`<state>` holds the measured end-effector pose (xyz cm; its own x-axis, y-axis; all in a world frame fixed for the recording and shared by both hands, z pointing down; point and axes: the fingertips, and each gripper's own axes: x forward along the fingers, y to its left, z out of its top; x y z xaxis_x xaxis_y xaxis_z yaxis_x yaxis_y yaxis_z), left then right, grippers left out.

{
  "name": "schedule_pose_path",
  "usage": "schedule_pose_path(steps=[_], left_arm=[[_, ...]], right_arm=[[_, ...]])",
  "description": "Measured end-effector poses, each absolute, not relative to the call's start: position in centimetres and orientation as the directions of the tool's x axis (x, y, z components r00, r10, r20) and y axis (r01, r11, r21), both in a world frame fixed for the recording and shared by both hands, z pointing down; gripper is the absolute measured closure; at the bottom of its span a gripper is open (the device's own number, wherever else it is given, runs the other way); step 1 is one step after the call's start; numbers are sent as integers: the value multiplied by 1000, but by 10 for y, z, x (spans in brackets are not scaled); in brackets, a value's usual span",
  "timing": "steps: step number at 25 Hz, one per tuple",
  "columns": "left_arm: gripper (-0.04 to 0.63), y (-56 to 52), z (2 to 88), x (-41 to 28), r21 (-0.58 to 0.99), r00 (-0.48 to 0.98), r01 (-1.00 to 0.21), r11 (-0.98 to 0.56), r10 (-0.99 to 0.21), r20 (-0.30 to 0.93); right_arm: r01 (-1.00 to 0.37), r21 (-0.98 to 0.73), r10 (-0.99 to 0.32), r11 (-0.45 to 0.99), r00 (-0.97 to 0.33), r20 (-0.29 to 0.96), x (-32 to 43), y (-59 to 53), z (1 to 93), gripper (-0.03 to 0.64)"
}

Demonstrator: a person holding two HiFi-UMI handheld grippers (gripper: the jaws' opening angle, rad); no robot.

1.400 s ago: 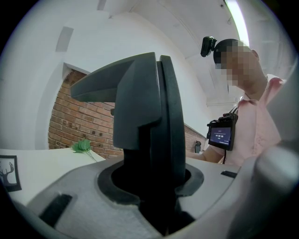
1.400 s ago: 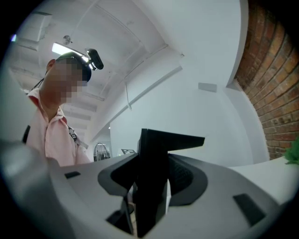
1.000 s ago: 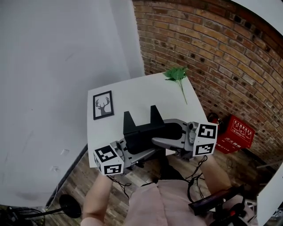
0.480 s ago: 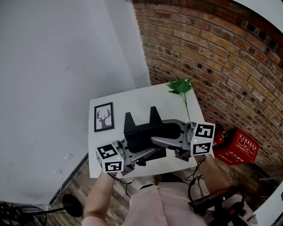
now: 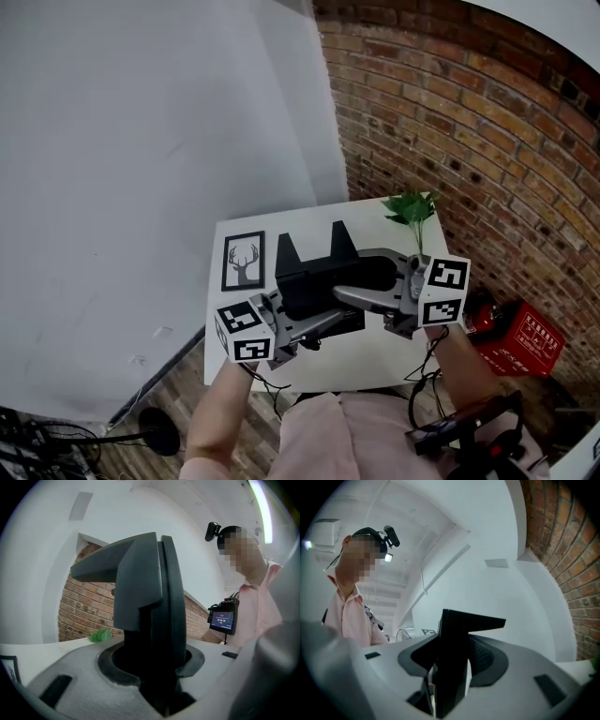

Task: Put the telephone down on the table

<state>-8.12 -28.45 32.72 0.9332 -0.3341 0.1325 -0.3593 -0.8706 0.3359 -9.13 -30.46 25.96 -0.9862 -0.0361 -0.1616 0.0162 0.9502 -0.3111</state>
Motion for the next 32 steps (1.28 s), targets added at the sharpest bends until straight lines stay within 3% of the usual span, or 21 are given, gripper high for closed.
schedule_pose_path(steps=[18, 32], left_arm=[[430, -318, 419, -95, 543, 967, -256, -799, -216, 138], [430, -316, 514, -91, 749, 973, -226, -623, -177, 147]], right_arm=[[-99, -525, -139, 846, -990, -37, -107, -354, 359, 430], [-142, -720, -141, 679, -988, 62, -106, -365, 466, 428]])
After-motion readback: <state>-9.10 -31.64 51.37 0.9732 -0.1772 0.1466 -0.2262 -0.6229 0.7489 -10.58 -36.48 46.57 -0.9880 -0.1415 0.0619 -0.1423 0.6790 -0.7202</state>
